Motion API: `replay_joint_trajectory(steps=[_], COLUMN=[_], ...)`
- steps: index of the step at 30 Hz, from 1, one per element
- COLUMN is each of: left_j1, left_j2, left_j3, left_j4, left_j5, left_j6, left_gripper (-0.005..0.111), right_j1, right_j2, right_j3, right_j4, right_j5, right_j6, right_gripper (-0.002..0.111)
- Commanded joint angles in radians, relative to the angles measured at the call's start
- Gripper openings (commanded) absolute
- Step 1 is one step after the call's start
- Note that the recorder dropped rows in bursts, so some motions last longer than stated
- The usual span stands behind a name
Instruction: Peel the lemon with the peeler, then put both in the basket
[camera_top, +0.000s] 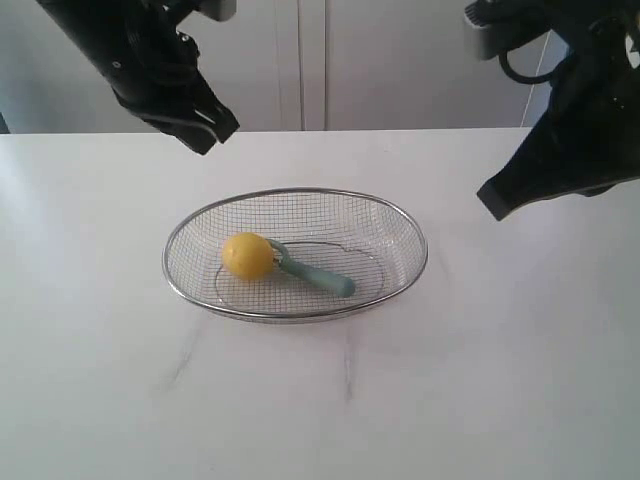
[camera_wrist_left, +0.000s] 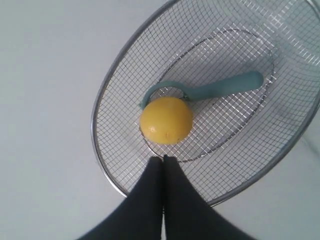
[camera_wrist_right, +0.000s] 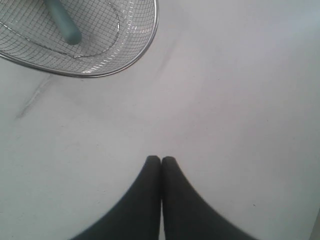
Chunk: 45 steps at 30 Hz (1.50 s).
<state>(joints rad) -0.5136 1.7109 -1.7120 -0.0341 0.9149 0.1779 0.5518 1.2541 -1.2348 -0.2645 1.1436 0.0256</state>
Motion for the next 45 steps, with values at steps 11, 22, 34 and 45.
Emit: replay_joint_trajectory(steps=[11, 22, 34, 45], left_j1=[0.001, 0.001, 0.001, 0.001], left_j2=[-0.489, -0.837, -1.212, -1.248], left_j3=[0.427, 0.683, 0.988, 1.001], left_j4=[-0.003, 0.065, 0.065, 0.086], left_j5=[-0.103, -0.163, -0.185, -0.164], left_j6=[-0.061, -0.178, -0.264, -0.253], left_gripper=[0.0, 0.0, 0.0, 0.0], right_j1=[-0.008, -0.008, -0.008, -0.008], right_j2=[-0.008, -0.008, -0.008, -0.008], right_j3=[0.003, 0.003, 0.003, 0.003], right_j4=[0.0, 0.002, 0.002, 0.002], right_j5=[0.0, -0.01, -0.006, -0.006], right_j6=[0.004, 0.004, 0.004, 0.004], right_gripper=[0.0, 0.0, 0.0, 0.0])
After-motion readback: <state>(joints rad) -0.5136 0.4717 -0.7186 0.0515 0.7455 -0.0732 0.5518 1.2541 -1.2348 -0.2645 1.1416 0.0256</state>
